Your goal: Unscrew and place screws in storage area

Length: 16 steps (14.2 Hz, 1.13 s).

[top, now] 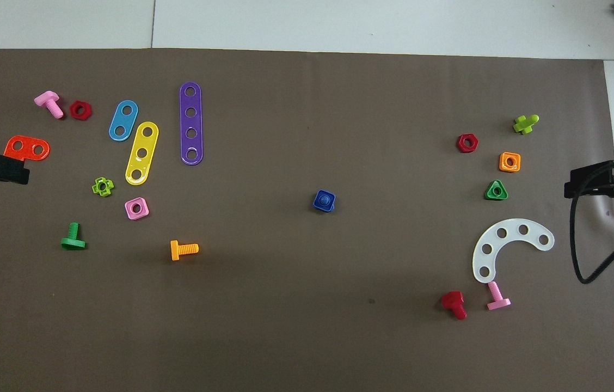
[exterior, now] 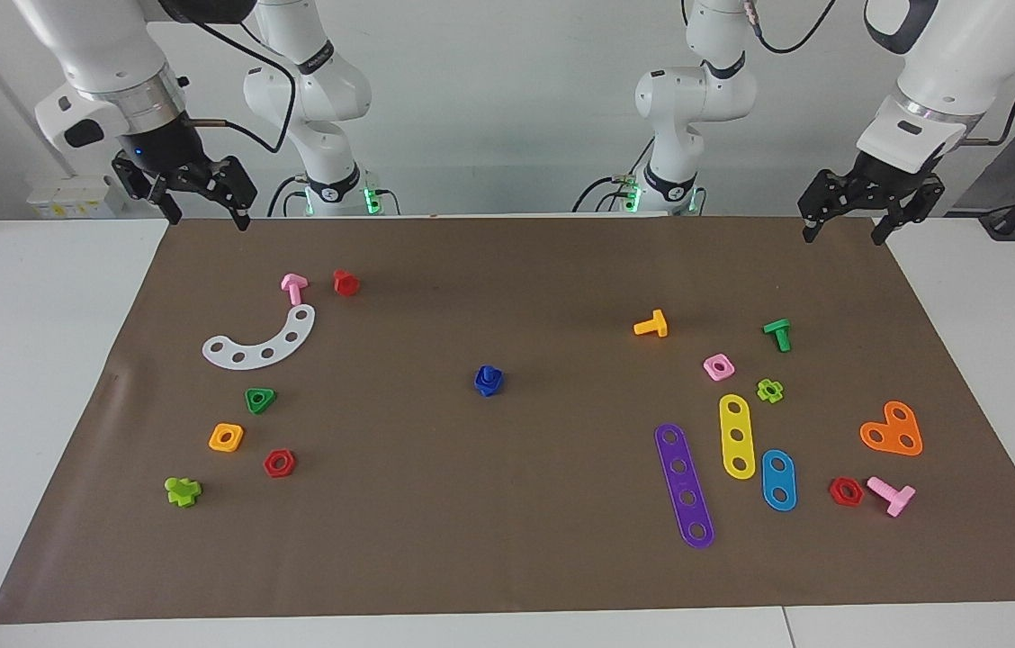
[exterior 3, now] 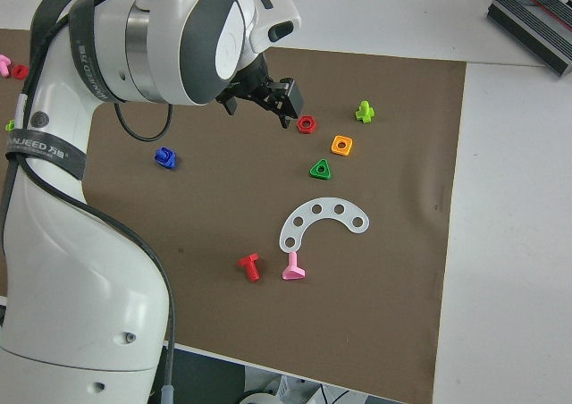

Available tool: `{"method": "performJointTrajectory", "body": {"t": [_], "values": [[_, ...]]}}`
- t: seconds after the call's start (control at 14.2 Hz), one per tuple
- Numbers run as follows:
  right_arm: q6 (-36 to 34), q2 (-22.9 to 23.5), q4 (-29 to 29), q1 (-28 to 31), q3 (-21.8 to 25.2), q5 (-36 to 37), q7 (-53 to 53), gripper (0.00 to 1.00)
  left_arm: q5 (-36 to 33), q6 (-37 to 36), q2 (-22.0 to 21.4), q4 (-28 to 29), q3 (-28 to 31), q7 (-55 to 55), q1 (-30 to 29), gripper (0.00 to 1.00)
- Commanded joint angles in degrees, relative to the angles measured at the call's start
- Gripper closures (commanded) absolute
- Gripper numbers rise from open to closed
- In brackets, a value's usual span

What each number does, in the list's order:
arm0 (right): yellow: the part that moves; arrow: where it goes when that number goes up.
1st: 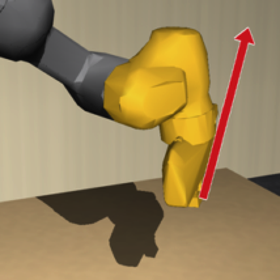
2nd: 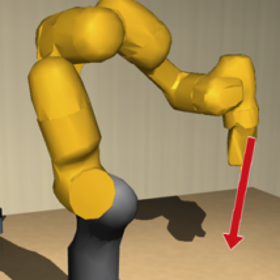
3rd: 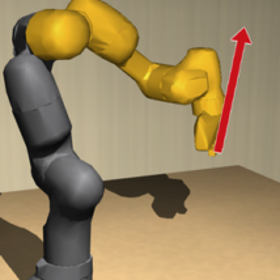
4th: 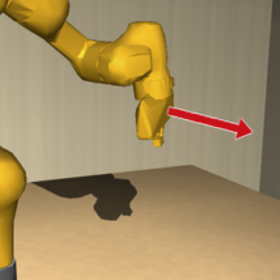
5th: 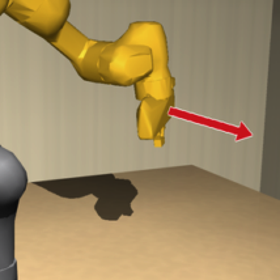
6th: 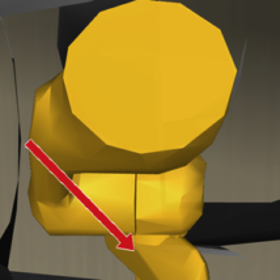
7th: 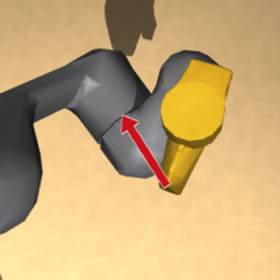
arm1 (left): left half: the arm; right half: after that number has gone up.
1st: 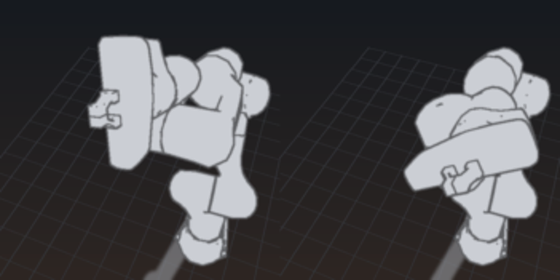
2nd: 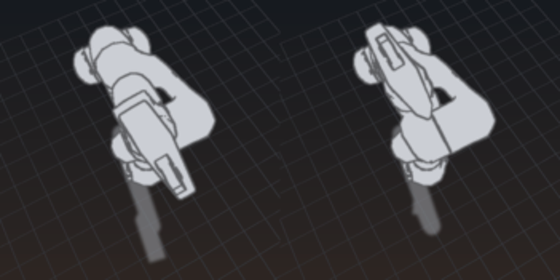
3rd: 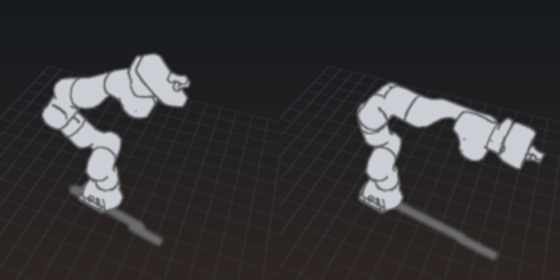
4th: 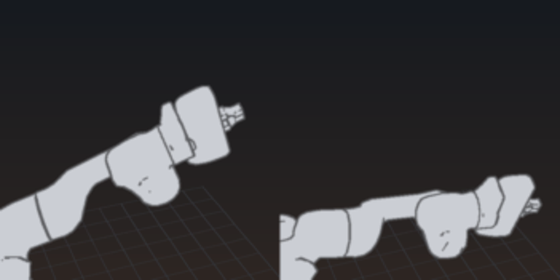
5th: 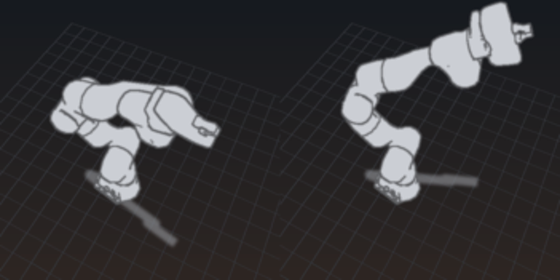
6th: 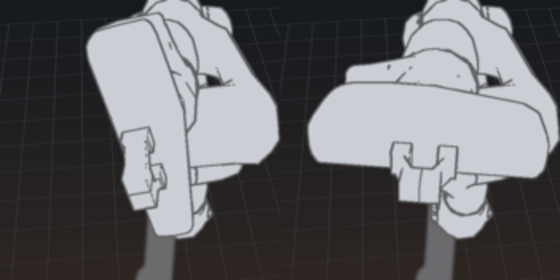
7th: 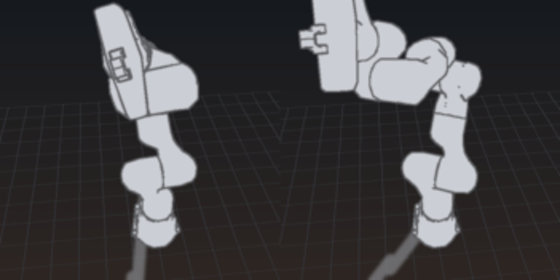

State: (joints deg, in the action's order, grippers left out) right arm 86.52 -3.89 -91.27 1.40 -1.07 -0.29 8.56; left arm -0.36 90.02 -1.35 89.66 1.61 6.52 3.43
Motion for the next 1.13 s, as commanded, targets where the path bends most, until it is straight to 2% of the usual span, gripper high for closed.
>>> {"method": "performJointTrajectory", "body": {"t": [0.0,0.49,0.78,1.06], "values": [[-0.30,-0.59,-0.31,0.18,-0.08,0.20,-0.82,0.00,0.62,0.34,-1.64,2.01,-0.20,-0.37,-0.53,0.00],[-0.30,-0.59,-0.31,0.18,-0.08,0.20,-0.82,0.00,0.53,-0.63,-1.81,2.01,-0.29,-1.16,-0.44,0.00],[-0.30,-0.59,-0.31,0.18,-0.08,0.20,-0.82,0.00,0.53,3.32,-1.90,3.42,-0.99,-0.98,0.70,0.00],[-0.30,-0.59,-0.31,0.18,-0.08,0.20,-0.82,0.00,0.53,3.67,-1.20,3.59,-0.99,-2.38,7.27,0.00]]}}
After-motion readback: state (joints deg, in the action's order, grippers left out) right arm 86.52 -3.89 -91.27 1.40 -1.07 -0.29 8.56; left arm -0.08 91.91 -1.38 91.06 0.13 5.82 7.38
